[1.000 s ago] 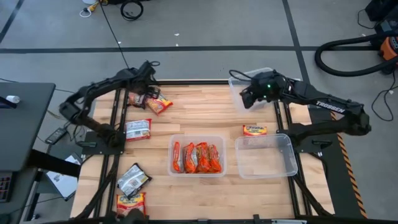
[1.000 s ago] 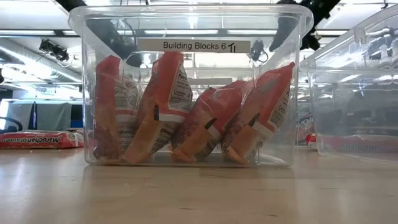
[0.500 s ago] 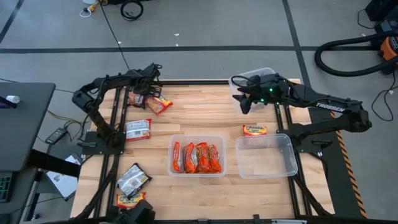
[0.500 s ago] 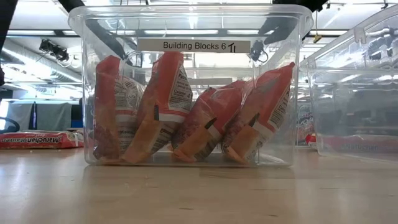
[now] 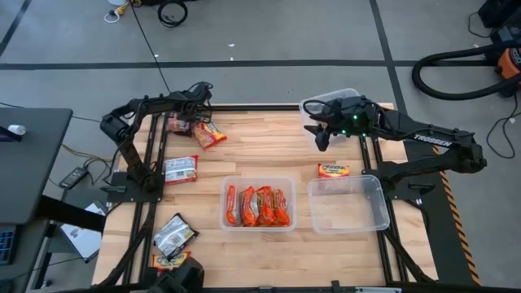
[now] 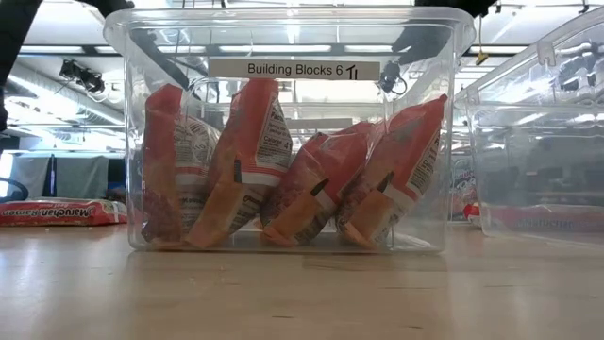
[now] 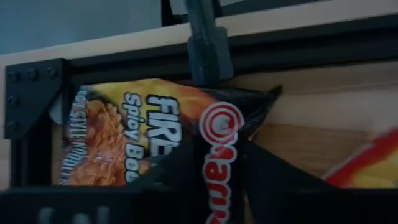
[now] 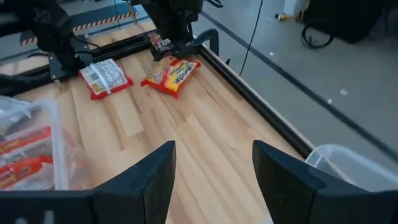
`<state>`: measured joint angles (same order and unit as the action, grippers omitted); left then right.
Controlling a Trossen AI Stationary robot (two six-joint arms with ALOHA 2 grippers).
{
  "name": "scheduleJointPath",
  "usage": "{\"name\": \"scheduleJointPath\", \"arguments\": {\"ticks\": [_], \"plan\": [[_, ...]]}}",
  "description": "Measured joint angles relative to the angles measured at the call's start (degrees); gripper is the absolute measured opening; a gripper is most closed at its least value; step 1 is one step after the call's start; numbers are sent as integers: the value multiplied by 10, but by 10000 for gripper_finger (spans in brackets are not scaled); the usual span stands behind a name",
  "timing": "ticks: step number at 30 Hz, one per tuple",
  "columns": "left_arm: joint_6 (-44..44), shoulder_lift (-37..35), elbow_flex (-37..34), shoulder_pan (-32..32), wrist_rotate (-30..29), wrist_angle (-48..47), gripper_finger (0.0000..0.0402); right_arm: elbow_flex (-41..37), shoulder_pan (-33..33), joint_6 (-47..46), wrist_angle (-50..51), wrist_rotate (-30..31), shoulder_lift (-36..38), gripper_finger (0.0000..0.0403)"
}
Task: Sort Maruchan noodles
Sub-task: Put the black noodle pack into the top transparent bin
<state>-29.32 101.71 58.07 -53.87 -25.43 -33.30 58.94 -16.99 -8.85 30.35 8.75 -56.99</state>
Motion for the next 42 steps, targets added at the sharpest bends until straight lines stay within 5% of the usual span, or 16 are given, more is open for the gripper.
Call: {"name": "scheduleJointPath", "arguments": {"ticks": [6,19,27,34,42], "plan": [[2,-18,23,-1,32,-48,11,0,-5,66,-17,0,0,217],[-56,-158,129,21,135,-127,3,0,-39,153,-44,-46,-2,217],[-190,-220,130,105,183,11,1,0,-35,101,-171,-68,-61,227],[-210,-219,130,197,188,150,1,0,5,147,-260,-107,-167,296],[-204,-219,131,240,154,237,1,0,40,89,-457,54,-268,349]]}}
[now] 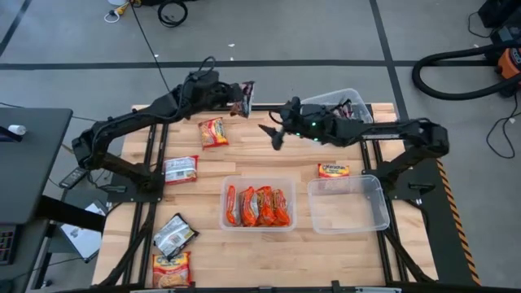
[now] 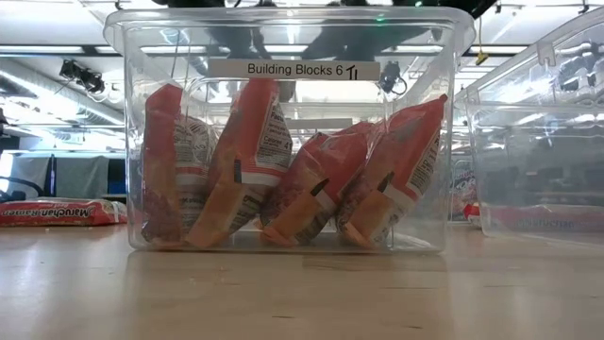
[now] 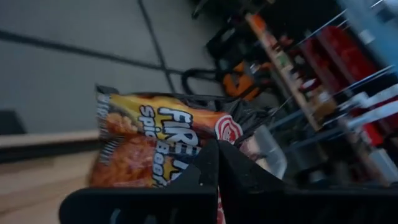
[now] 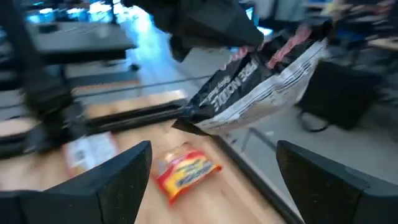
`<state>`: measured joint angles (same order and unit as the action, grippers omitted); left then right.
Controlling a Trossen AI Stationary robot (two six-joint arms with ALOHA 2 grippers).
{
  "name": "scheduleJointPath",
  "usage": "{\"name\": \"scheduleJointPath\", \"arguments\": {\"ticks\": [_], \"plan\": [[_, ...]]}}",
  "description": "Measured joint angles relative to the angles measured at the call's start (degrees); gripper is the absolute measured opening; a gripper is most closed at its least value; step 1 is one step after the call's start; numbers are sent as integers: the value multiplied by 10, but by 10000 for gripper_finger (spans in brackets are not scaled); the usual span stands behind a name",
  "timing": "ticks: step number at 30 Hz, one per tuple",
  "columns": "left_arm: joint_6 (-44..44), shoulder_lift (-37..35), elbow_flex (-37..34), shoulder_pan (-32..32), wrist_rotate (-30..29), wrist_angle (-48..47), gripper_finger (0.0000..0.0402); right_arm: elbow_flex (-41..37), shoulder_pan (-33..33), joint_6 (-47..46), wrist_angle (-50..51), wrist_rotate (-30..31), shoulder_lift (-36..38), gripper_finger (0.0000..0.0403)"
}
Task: Sort Maruchan noodles
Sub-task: Put the black noodle pack into the top transparent bin
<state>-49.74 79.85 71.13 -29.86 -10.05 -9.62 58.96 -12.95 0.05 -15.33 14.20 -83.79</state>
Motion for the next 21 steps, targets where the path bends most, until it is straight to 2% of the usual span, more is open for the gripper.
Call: {"name": "scheduleJointPath", "arguments": {"ticks": [3,8,12,21], "plan": [[0,0,0,6,-3,42,0,0,12,-4,-51,40,-40,348],[-16,0,0,6,7,67,0,0,31,9,-131,146,-81,348],[-35,0,0,6,10,79,0,0,32,49,-249,152,-112,348],[-37,0,0,6,43,102,0,9,17,30,-416,164,-163,348]]}}
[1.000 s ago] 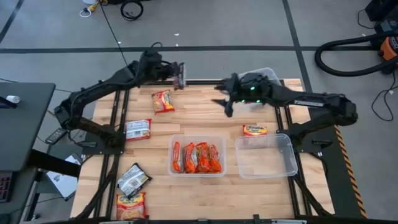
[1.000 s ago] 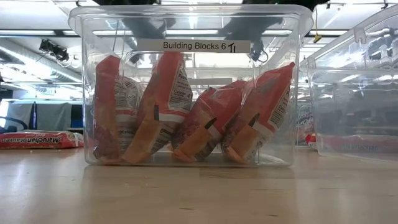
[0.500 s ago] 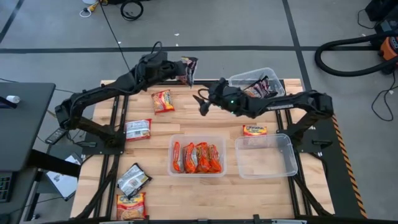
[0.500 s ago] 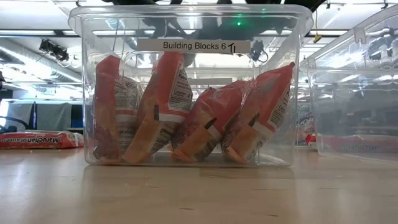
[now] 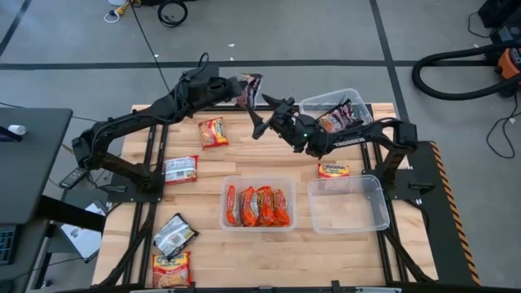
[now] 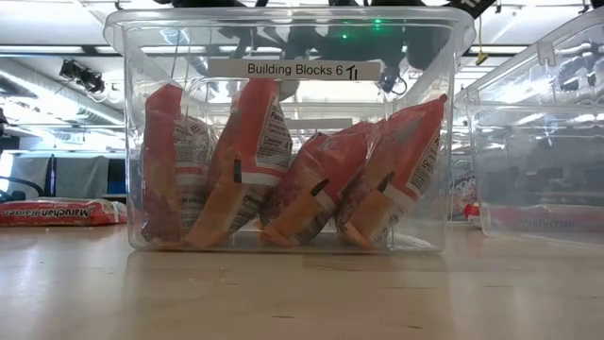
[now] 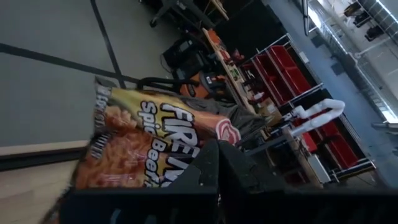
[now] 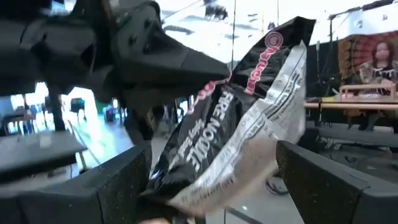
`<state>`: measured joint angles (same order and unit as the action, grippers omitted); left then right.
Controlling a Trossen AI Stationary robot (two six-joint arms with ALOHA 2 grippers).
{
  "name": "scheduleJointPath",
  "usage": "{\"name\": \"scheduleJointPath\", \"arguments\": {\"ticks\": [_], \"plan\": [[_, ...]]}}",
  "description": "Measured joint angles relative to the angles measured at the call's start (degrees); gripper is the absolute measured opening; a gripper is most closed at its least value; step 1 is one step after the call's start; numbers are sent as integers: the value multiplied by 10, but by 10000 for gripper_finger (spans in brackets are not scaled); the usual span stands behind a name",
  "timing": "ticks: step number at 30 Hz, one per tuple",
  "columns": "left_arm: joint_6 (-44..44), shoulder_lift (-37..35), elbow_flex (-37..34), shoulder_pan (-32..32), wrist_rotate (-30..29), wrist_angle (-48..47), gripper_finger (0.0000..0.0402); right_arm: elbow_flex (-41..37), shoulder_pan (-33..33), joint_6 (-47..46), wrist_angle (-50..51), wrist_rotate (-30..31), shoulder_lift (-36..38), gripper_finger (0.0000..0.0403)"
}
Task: Sort Maruchan noodles
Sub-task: Put the black noodle pack into the top transparent bin
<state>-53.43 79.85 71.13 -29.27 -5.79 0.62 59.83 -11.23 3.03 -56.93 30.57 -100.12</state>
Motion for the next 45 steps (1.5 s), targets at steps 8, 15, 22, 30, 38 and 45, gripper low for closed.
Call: {"name": "scheduleJointPath", "arguments": {"ticks": [8,15,22,30,38,45], "plan": [[43,0,0,9,6,-2,0,36,-28,-83,-5,-12,-10,347],[105,0,0,23,6,4,0,40,-45,-167,24,-3,-8,345],[137,0,0,26,6,18,0,40,-55,-271,109,-57,-8,294],[181,-1,0,11,7,-30,4,40,-62,-366,271,-128,17,257],[265,-29,1,-36,67,-105,7,40,-81,-541,582,-219,55,255],[278,-65,0,-99,101,-125,8,40,-62,-680,668,-229,30,255]]}}
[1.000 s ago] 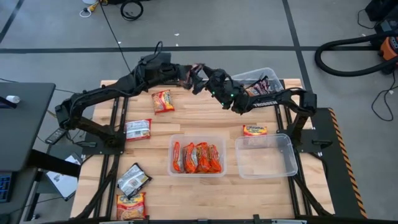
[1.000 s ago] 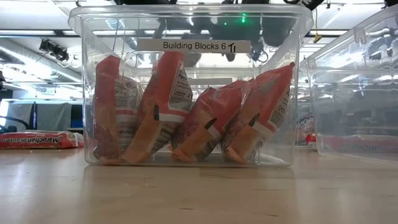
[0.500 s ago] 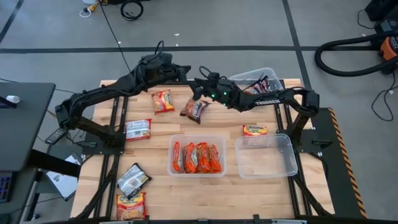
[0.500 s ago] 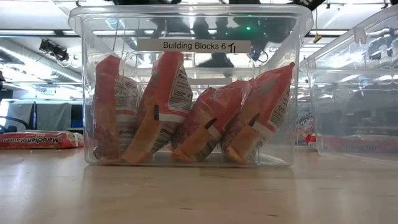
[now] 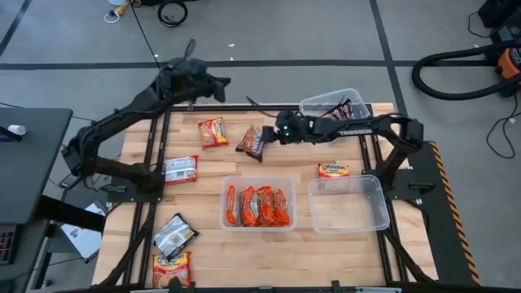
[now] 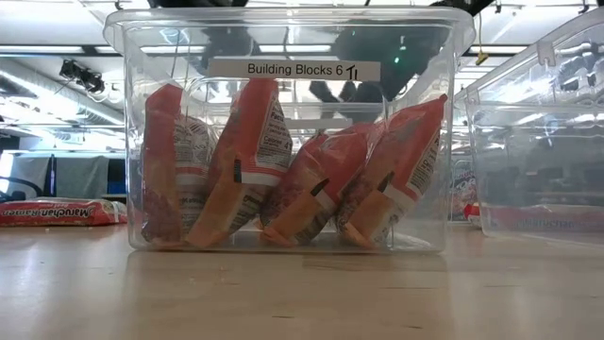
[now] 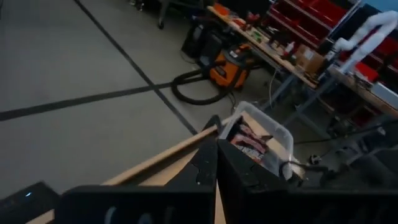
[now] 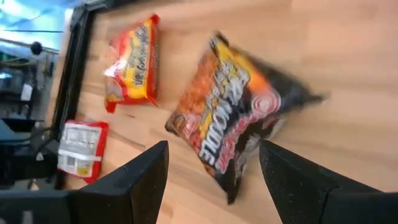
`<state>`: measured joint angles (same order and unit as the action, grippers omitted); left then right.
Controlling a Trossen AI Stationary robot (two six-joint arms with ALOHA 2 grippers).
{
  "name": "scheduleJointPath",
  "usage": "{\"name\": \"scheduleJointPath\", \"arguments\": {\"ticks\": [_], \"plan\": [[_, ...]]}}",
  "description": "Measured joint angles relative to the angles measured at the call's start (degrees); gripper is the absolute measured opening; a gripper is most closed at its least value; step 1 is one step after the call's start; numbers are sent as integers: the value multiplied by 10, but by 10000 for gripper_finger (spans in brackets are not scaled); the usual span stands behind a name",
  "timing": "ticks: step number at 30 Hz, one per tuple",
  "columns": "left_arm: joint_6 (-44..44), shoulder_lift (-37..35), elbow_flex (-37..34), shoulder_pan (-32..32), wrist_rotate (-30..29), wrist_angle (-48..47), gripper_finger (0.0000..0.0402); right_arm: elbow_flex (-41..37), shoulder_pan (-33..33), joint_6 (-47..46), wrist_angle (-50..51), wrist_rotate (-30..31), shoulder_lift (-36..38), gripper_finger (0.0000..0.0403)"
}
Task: Sort Maruchan noodles
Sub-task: Put the black noodle pack into the top transparent bin
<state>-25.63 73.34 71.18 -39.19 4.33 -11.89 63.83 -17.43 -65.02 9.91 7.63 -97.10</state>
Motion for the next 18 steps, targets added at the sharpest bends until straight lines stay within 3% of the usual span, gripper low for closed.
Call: {"name": "scheduleJointPath", "arguments": {"ticks": [8,13,18], "plan": [[40,-11,0,-53,130,-11,57,-1,14,-103,-17,0,-71,255],[84,-11,0,-54,139,-37,94,-1,6,-130,-45,26,-98,255],[103,-11,0,-54,140,-47,107,0,-8,-141,-113,-4,-148,251]]}}
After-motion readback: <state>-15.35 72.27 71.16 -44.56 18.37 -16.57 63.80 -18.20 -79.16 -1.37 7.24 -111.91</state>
